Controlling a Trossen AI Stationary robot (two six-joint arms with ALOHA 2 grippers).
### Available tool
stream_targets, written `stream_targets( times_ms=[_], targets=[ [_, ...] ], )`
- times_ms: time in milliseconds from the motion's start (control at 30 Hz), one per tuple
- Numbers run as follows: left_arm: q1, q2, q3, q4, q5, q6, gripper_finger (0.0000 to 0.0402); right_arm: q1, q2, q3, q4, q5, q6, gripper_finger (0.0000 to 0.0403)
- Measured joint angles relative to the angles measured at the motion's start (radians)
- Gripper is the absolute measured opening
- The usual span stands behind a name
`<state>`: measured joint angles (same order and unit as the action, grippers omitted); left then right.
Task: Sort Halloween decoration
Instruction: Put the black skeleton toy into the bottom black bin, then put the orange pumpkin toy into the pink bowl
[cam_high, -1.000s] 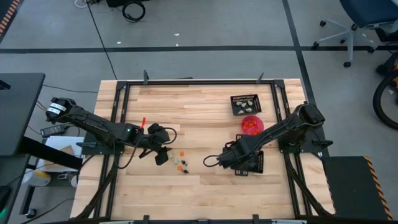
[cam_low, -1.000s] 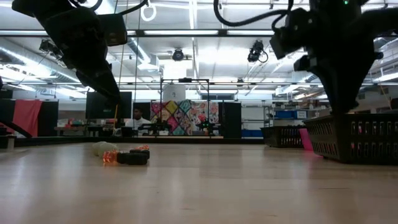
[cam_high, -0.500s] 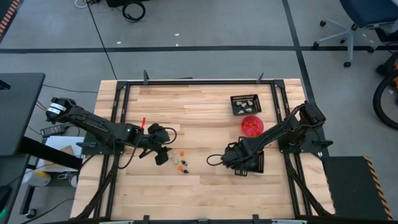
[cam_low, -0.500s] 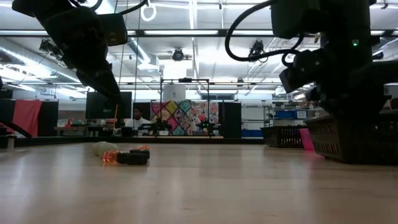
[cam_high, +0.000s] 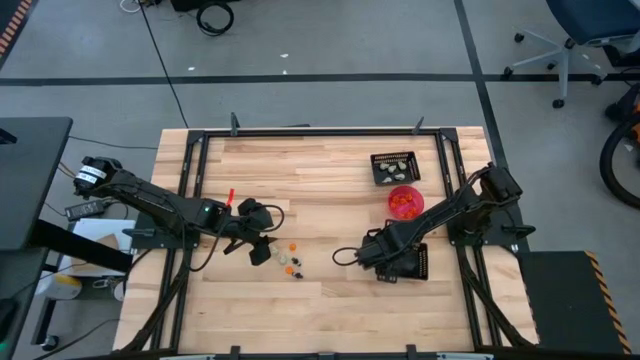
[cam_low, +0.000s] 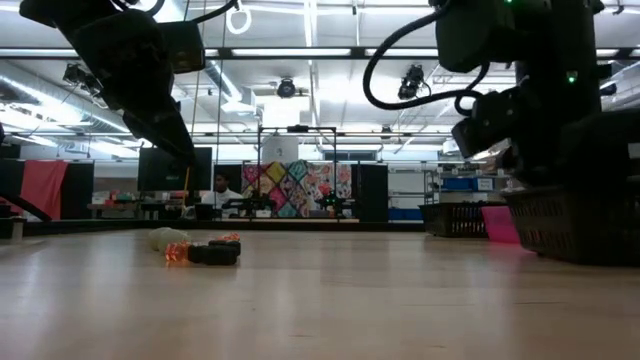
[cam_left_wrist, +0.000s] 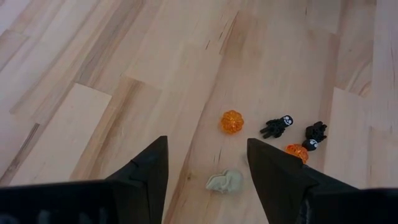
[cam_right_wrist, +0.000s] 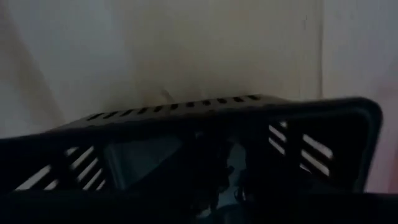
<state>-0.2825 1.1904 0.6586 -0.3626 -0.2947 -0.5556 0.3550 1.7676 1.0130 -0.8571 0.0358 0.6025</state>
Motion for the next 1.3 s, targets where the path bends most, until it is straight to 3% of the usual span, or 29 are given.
stream_targets(
  times_ms=[133, 367, 633, 1033, 1300],
  targets=[
    [0.0, 0.0, 0.0, 0.001, 0.0, 0.0, 0.0192, 0.0, 0.0, 0.056, -0.077, -0.006, 0.004, 0.0147],
    [0.0, 0.0, 0.0, 0.007, 0.0, 0.0, 0.0192, 0.001, 0.0, 0.198, -0.236, 0.091, 0.015, 0.0147],
    [0.0, 0.0, 0.0, 0.007, 0.0, 0.0, 0.0192, 0.013, 0.0, 0.307, -0.201, 0.221, -0.018, 0.0147],
    [0.0, 0.0, 0.0, 0.019, 0.0, 0.0, 0.0192, 0.03, 0.015, 0.309, 0.235, 0.317, -0.194, 0.0147],
    [0.0, 0.001, 0.0, 0.027, 0.0, 0.001, 0.0192, 0.0, 0.122, 0.31, 0.547, 0.319, -0.352, 0.0147]
  ],
)
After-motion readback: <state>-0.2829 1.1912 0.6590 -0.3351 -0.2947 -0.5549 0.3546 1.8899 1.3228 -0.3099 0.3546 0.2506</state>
